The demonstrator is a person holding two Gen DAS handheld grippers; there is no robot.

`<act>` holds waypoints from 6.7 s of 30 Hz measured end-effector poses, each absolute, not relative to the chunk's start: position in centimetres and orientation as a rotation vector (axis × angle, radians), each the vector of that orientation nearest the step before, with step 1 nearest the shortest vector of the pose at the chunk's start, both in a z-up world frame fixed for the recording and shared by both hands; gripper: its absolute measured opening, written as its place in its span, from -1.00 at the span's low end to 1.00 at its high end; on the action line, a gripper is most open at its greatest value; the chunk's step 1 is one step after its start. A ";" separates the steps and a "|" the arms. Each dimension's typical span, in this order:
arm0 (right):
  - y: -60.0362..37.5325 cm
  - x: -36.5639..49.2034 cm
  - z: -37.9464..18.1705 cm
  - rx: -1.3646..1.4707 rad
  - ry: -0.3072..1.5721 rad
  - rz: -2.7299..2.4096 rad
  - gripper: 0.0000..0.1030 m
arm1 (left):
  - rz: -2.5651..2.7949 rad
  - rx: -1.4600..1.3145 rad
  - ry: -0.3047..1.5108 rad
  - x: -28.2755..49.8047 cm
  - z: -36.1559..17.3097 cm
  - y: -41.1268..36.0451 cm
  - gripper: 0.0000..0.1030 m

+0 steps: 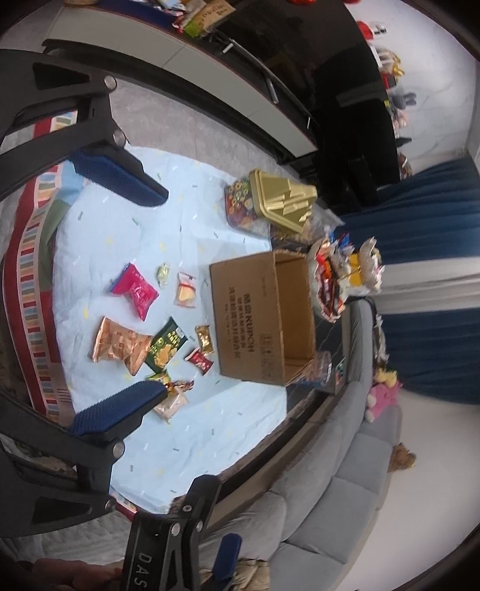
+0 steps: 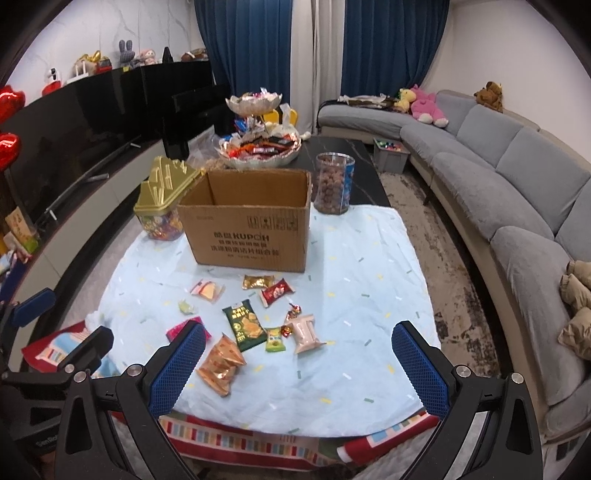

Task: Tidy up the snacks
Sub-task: 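Lower the left tool onto the gold Fortune Biscuits bag while the right tool lowers onto the white-pink packet, then close the left tool on the gold bag while the right tool closes on the white-pink packet, then carry the gold bag into the box with the left tool while the right tool carries the white-pink packet, then open the left tool over the box while the right tool opens, dropping both packets inside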

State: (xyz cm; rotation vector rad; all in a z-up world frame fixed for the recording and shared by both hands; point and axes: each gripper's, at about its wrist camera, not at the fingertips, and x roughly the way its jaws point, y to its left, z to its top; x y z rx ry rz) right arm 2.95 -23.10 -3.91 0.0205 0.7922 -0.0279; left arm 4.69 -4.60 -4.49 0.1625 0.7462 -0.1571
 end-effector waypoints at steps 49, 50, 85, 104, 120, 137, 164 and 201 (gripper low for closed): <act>-24.9 15.6 -21.5 -0.073 1.108 0.060 0.55 | -0.327 0.277 1.156 13.3 -24.3 -10.6 0.41; -24.9 15.8 -21.9 -0.069 1.118 0.064 0.55 | -0.327 0.272 1.164 13.5 -24.5 -10.6 0.41; -25.3 14.1 -19.9 0.032 1.144 0.093 -0.34 | -0.303 0.216 1.070 13.2 -19.4 -9.5 -0.20; -24.0 13.8 -12.8 0.040 1.091 0.075 -0.34 | -0.258 0.156 1.043 15.2 -12.8 -7.3 -0.20; -22.9 15.5 -9.0 0.040 1.036 0.081 -0.34 | -0.217 0.120 1.010 18.8 -8.7 -5.8 -0.20; -22.4 19.4 -4.9 0.029 0.937 0.055 -0.34 | -0.195 0.117 0.963 23.3 -5.3 -5.6 -0.19; -21.6 27.4 -0.8 0.034 0.847 0.041 -0.34 | -0.141 0.107 0.904 33.2 -1.6 -6.0 -0.19; -21.0 35.2 -6.9 0.033 0.988 0.028 0.22 | -0.134 0.121 1.052 40.1 -8.4 -6.5 0.07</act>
